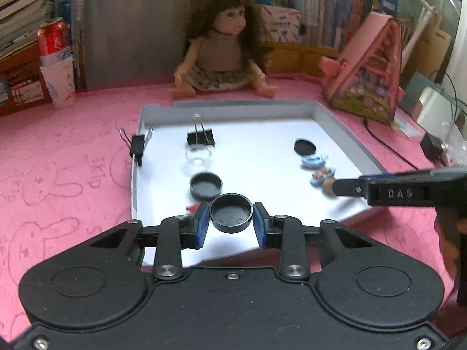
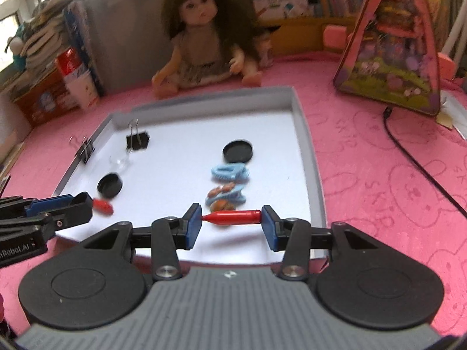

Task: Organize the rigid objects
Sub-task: 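Carry the crayon with the right gripper and the cap with the left over the tray, then open the right gripper to drop the crayon while the left releases the cap in the tray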

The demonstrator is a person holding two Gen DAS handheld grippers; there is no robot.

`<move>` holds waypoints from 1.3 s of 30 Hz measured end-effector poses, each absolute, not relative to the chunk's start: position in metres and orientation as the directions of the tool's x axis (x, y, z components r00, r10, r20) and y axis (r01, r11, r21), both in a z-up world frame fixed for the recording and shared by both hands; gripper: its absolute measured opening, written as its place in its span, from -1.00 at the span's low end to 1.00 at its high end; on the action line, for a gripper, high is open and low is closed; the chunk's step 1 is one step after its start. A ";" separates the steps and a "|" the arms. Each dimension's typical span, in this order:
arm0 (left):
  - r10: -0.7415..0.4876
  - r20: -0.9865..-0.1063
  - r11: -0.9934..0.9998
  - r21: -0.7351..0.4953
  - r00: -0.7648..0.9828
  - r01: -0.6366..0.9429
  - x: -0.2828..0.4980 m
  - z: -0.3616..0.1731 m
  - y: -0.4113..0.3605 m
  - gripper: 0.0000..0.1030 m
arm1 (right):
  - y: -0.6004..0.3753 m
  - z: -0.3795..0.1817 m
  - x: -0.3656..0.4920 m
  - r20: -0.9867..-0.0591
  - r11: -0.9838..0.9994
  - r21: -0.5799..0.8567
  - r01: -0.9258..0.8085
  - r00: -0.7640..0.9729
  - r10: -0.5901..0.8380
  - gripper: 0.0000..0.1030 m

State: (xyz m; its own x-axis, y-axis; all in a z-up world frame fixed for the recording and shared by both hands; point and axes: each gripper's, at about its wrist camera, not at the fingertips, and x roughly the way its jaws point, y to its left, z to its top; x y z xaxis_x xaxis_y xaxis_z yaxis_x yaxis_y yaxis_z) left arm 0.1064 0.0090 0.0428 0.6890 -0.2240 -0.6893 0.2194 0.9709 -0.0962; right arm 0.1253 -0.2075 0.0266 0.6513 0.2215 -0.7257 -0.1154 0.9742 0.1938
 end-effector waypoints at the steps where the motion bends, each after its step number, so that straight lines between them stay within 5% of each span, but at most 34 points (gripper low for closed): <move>1: -0.225 -0.697 0.971 -0.100 0.680 0.219 0.107 0.042 0.009 -0.42 | -0.206 0.027 0.126 -0.736 0.976 0.185 -0.118 0.641 0.218 -0.02; 10: -0.181 -0.743 0.981 -0.092 0.645 0.169 0.128 0.027 0.008 -0.42 | -0.193 0.023 0.140 -0.793 0.982 0.115 -0.150 0.582 0.182 -0.02; 32: -0.135 -0.713 0.990 -0.076 0.688 0.116 0.161 0.016 0.008 -0.41 | -0.194 0.016 0.166 -0.725 0.977 0.164 -0.133 0.655 0.211 0.03; 34: -0.140 -0.712 0.990 -0.076 0.688 0.122 0.160 0.017 0.007 -0.35 | -0.194 0.016 0.166 -0.715 0.977 0.164 -0.138 0.665 0.214 0.03; 39: -0.148 -0.700 0.988 -0.069 0.699 0.140 0.152 0.022 0.006 0.02 | -0.196 0.020 0.159 -0.679 0.974 0.172 -0.150 0.698 0.228 0.42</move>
